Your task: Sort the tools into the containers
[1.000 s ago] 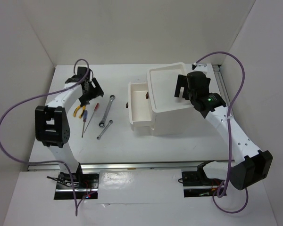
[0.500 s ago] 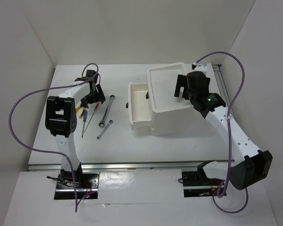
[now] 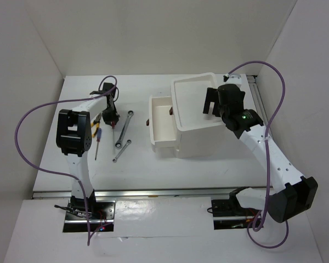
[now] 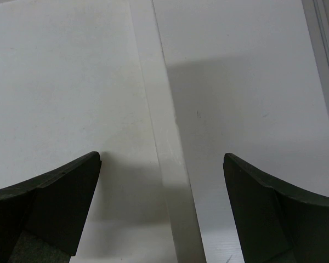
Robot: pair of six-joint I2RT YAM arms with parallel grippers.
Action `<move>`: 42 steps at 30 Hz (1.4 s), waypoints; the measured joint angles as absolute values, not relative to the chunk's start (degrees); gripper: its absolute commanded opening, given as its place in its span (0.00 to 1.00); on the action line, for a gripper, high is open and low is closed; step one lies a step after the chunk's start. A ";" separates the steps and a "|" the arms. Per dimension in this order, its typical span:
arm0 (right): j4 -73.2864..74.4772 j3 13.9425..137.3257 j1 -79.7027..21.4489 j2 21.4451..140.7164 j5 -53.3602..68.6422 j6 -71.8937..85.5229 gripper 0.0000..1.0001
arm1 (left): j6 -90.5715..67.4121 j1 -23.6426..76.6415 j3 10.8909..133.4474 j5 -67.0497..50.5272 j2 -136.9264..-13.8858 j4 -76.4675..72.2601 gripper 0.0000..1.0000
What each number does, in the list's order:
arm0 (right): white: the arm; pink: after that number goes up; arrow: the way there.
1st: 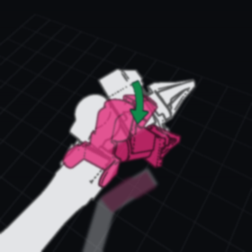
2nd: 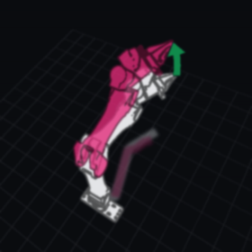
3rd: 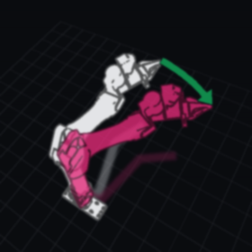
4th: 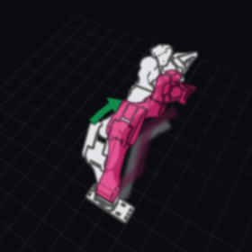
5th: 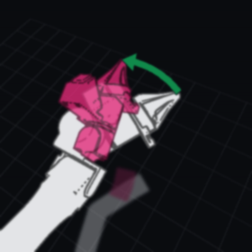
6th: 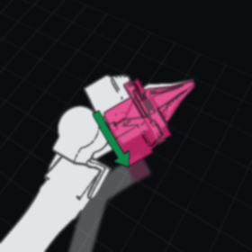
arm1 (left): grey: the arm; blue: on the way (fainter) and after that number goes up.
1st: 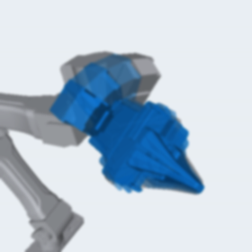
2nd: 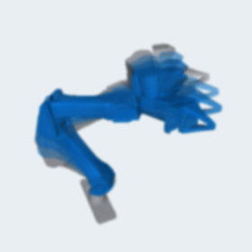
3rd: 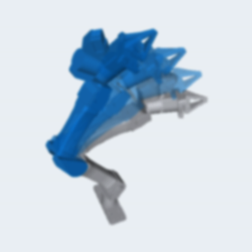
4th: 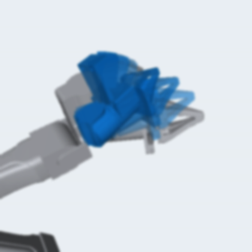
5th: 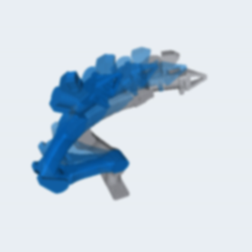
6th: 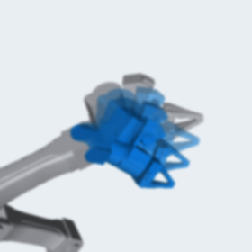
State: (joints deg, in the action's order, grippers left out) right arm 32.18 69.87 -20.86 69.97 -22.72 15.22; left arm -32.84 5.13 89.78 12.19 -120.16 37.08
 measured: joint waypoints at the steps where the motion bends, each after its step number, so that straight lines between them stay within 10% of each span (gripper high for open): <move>1: 32.23 69.78 -20.86 69.87 -22.74 15.25 1.00 | -32.49 5.13 89.84 12.03 -120.27 37.06 0.16; 4: 32.62 69.73 -20.86 69.54 -22.83 15.22 1.00 | -31.42 5.08 90.45 12.12 -120.60 37.52 0.00; 25: 33.36 69.73 -20.86 69.28 -23.29 15.35 1.00 | -29.98 4.89 98.21 0.69 -98.56 44.56 0.00; 33: 33.52 69.73 -20.86 69.17 -23.49 15.35 1.00 | -39.59 12.95 88.18 -14.81 -82.28 25.26 0.00; 42: 33.54 69.73 -20.86 69.17 -23.55 15.35 1.00 | -48.03 20.32 82.19 -20.51 -95.48 9.02 0.00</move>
